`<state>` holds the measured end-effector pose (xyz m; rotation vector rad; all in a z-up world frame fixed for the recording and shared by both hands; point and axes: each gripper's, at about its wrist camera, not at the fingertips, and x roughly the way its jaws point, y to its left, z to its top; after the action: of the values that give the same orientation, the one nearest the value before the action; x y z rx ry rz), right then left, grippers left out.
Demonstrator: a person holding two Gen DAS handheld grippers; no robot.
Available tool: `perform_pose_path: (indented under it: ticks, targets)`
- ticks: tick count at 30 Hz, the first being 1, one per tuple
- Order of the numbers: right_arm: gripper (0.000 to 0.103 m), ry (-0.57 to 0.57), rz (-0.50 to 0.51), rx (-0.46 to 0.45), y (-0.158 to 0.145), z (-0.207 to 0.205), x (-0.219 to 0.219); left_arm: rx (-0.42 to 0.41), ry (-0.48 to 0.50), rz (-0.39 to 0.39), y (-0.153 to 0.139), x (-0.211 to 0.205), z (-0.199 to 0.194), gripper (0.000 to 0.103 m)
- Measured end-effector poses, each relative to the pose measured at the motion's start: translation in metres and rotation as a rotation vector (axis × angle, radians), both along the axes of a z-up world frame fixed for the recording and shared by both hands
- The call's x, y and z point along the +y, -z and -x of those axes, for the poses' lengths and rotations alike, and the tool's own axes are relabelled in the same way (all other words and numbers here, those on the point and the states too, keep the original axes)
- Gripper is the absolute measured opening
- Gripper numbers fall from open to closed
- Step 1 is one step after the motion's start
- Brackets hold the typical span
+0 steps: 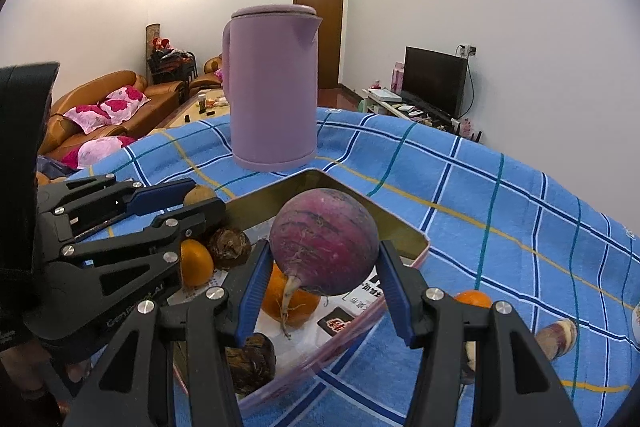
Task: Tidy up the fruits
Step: 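Lift and carry the purple root and brown fruit over the tin box, then open the right tool dropping the purple root while the left tool drops the brown fruit into the tin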
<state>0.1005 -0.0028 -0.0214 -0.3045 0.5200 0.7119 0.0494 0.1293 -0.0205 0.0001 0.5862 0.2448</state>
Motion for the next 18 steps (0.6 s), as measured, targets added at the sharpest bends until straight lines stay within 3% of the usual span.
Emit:
perform_pose_path:
  ticks: [18]
  targets:
    - [0.055, -0.029, 0.030, 0.034, 0.014, 0.003, 0.009, 0.036, 0.006, 0.005, 0.013, 0.002, -0.005, 0.028]
